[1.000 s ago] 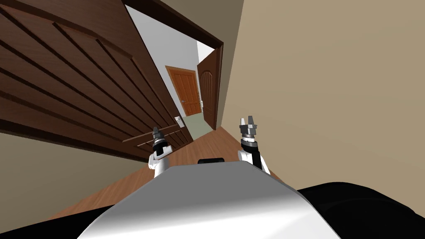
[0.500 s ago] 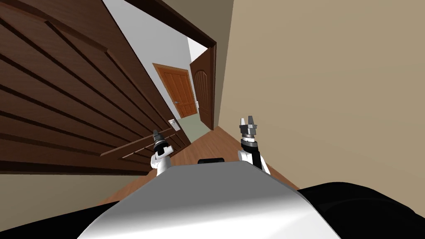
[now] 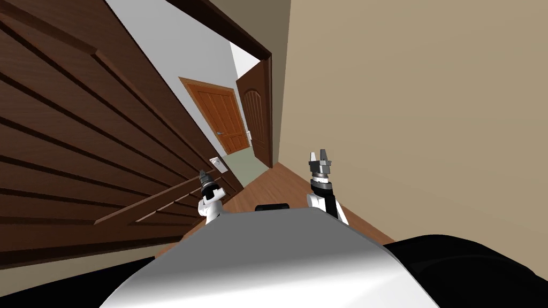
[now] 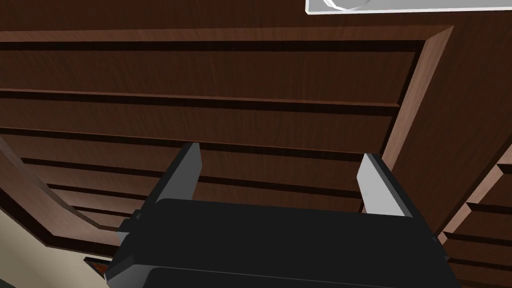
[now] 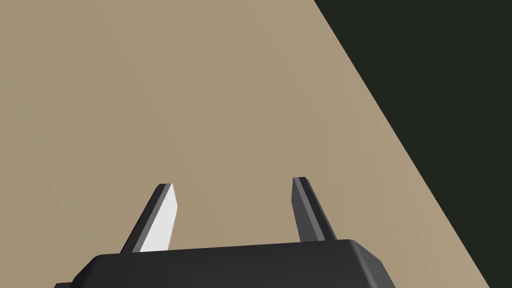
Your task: Push the door open
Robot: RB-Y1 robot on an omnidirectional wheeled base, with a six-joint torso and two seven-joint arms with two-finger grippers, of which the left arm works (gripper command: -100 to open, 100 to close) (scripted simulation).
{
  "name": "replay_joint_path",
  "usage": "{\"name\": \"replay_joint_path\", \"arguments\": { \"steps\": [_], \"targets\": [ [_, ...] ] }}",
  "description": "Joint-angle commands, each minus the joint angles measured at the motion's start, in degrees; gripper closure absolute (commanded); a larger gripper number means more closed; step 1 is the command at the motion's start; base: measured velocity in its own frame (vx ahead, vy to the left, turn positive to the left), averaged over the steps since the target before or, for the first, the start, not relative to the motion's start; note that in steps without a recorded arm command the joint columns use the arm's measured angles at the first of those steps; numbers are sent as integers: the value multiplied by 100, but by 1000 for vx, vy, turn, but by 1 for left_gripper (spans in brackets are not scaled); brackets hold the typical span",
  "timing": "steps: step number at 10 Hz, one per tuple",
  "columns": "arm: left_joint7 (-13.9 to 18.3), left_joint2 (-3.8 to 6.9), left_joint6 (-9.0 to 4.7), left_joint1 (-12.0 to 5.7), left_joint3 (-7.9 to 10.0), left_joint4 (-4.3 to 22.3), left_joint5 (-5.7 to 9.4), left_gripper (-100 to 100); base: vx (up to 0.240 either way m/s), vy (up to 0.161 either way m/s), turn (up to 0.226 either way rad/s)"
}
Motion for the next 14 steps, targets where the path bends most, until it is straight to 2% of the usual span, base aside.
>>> {"name": "replay_joint_path", "arguments": {
  "steps": [1, 4, 5, 6, 8, 10, 12, 14],
  "targets": [
    [-32, -65, 43, -175, 222, 221, -46, -100, 24, 70, -293],
    [-43, -168, 101, -386, 526, 528, -107, -100, 20, 77, -272],
    [-1, -112, 89, -312, 444, 470, -89, -100, 9, 26, -37],
    [5, 42, 88, -311, 457, 498, -83, -100, 59, 82, -1],
    [9, 141, 71, -302, 463, 526, -73, -100, 123, 147, -16],
    [14, 170, 52, -291, 469, 557, -61, -100, 145, 127, -10],
    [18, 119, 35, -282, 476, 586, -50, -100, 115, 149, -7],
    [23, -22, 17, -272, 482, 615, -39, -100, 140, 161, -16]
  ]
}}
